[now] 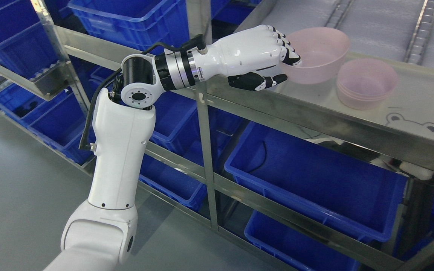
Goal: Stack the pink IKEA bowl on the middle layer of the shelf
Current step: 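Lower the pink bowl into the pink bowl on the tray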
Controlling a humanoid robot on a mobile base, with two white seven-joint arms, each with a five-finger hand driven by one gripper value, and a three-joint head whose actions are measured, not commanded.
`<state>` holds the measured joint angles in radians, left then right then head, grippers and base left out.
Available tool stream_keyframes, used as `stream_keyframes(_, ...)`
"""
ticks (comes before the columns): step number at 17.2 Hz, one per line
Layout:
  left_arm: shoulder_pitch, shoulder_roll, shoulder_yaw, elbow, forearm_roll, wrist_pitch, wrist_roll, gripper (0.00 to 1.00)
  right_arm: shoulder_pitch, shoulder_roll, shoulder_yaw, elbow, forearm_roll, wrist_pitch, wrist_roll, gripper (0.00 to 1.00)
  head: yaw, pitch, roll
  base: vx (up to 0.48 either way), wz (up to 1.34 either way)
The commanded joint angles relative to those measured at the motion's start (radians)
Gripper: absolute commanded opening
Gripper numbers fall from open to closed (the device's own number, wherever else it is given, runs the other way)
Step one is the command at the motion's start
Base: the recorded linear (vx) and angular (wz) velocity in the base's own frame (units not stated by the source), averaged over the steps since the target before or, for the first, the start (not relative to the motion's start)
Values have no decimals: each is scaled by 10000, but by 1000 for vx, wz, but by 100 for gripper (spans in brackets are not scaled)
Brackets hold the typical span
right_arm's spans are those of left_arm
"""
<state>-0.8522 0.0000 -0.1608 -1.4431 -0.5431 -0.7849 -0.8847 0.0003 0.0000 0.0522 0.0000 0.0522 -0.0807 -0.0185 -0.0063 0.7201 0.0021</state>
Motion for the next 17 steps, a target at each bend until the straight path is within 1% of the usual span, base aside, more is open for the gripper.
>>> stream_keyframes(1, -574, 175, 365, 1391, -1637, -5, -81, 4, 27, -175, 0, -175, 0, -6, 1, 100, 0, 0, 0, 24, -744)
stream_keyframes(6, -605, 175, 289, 2066, -2682, -5, -81, 4, 27, -175, 0, -175, 0, -6, 1, 100, 0, 0, 0, 42, -560)
stream_keyframes(9, -635, 175, 258, 2266, -2898, -5, -66, 4, 43, -175, 0, -175, 0, -6, 1, 100, 0, 0, 0, 50, -389)
stream_keyframes(17, -1126, 175, 212, 2267, -3204, -5, -249, 4, 27, -175, 0, -175, 0, -6, 1, 100, 0, -1, 0, 28, -218)
